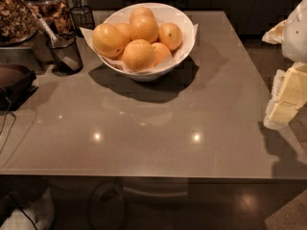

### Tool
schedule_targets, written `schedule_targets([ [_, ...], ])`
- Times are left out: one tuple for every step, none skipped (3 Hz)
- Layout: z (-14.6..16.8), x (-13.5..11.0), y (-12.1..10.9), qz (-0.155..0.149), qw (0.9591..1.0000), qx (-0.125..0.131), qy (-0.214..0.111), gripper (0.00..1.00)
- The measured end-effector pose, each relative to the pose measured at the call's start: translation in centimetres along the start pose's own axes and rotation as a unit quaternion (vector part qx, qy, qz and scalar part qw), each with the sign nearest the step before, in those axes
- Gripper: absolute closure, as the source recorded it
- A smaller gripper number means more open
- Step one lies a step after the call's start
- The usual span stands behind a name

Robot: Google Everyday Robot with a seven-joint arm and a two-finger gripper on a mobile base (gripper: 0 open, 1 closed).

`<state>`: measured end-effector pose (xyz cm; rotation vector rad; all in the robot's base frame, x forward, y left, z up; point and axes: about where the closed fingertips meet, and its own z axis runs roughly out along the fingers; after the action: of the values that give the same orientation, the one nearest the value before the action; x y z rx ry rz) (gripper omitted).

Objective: Pick orange from white bowl

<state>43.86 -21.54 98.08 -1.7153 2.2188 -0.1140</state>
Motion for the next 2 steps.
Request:
schedule_targets([
  [-0.1, -0.7, -0.7, 0.0, 1.0, 0.001, -0.004, 0.0],
  [0.6, -2.4, -1.7, -0.021, 0.9998, -0.004, 0.004, 0.0],
])
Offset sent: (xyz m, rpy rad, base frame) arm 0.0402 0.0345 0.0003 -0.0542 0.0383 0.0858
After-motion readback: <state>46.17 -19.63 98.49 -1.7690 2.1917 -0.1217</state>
